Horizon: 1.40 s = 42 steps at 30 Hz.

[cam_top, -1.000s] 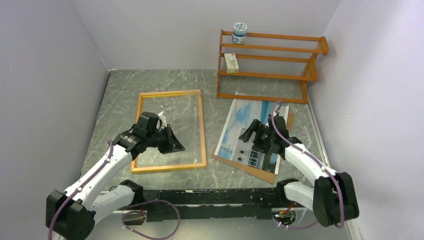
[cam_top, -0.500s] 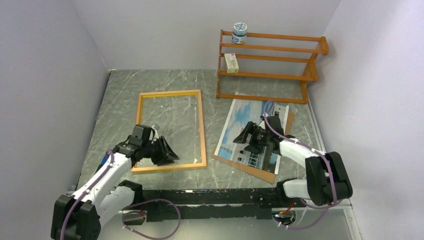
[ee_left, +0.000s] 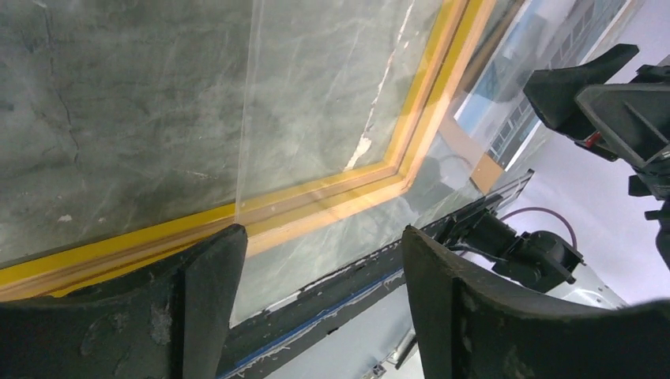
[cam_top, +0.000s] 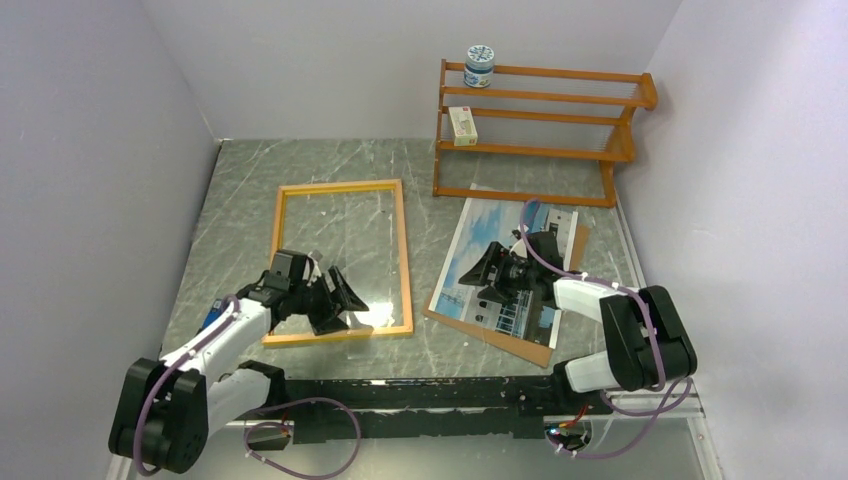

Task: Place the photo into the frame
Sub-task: Place the photo frame item at the center of the board, then pick up the photo frame item at the center of the board.

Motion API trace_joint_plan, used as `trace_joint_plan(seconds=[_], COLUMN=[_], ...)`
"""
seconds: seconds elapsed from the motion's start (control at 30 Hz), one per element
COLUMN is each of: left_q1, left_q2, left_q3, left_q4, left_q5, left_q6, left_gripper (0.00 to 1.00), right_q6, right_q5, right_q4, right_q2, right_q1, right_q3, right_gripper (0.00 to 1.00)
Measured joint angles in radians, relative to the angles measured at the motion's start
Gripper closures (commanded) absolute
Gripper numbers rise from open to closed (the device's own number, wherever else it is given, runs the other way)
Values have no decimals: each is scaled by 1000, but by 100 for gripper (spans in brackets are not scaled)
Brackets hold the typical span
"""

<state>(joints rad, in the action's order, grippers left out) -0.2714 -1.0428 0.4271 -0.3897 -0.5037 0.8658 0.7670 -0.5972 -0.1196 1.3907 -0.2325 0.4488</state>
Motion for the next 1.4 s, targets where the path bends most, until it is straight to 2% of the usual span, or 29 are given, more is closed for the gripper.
trace_joint_plan(seconds=[0.13,0.3,0.43,0.63,0.83,0.97,1.1,1.27,1.4], left_q1=[0,3,4,6,6,6,12,24,34], left_q2=[-1,54,39,-135,-123,-111,-104,-33,58], left_q3=[26,45,42,5,-113,-183,-185,-160,-58], left_q4=[-16,-53,3,189,428,544,594,590,437], left_q5=[68,174,190,102,12,-32,-70,-121,-147], left_q6=[-6,-17,-15,13,59,95,107,116,104], left_gripper=[6,6,6,20,33,64,95,98,97], right_q6=[3,2,0,-5,-7,-7,-4,26,75], right_q5=[-11,-9,-10,-16,-26,-41,-47,-44,-34], right_q4=[-14,-13,-14,-34,-64,-95,-109,-129,-123], right_q2=[10,10,10,11,8,13,11,-21,-76], right_q1=[0,0,0,0,0,0,1,-2,-3], right_q3=[0,0,-1,-10,-25,-37,-44,-71,-98], right_gripper=[20,20,20,20,20,21,20,15,8])
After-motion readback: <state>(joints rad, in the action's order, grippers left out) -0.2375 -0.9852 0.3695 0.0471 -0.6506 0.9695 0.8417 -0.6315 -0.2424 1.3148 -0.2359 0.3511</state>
